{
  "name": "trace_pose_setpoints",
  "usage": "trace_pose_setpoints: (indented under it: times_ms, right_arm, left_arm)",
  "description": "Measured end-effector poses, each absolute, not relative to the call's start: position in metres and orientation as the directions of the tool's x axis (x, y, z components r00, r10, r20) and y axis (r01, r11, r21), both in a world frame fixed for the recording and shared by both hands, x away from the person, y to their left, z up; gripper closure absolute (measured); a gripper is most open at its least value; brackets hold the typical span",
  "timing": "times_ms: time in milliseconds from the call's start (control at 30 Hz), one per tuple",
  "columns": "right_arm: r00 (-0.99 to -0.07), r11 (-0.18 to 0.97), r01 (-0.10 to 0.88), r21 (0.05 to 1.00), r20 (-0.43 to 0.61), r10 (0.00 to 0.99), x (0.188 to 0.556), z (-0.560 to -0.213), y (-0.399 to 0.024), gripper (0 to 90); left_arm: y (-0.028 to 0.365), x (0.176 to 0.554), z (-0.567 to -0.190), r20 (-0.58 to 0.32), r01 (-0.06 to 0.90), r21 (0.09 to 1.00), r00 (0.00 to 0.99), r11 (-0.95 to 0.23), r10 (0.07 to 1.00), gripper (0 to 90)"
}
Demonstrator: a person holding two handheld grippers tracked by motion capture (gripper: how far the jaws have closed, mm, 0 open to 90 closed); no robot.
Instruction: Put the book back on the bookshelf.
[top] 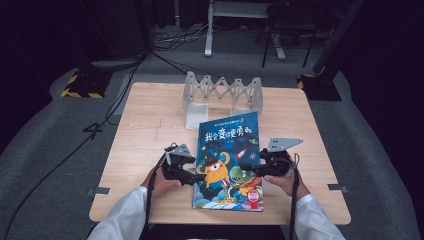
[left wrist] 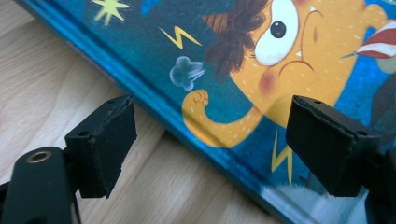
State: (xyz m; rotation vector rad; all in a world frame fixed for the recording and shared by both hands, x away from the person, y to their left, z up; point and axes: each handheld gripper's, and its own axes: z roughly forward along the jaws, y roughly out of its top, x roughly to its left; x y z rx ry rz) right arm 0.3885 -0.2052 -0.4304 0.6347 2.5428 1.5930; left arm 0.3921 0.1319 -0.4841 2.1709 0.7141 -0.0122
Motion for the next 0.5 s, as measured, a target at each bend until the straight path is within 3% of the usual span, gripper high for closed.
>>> trace_pose_setpoints:
  times_ms: [200, 500]
  right_arm:
    - [-0.92, 0.374, 0.268, 0.888, 0.121, 0.372, 0.385, -0.428, -0.204, 52.3]
    - [-0.934, 0.373, 0.206, 0.905, 0.068, 0.35, 0.379, -0.426, -0.203, 52.4]
  left_arm:
    - [0.137, 0.403, -0.485, -0.332, 0.551, 0.725, 0.805, -0.413, 0.491, 13.0]
    - [0.135, 0.419, -0.479, -0.38, 0.566, 0.748, 0.793, -0.347, 0.477, 9.5]
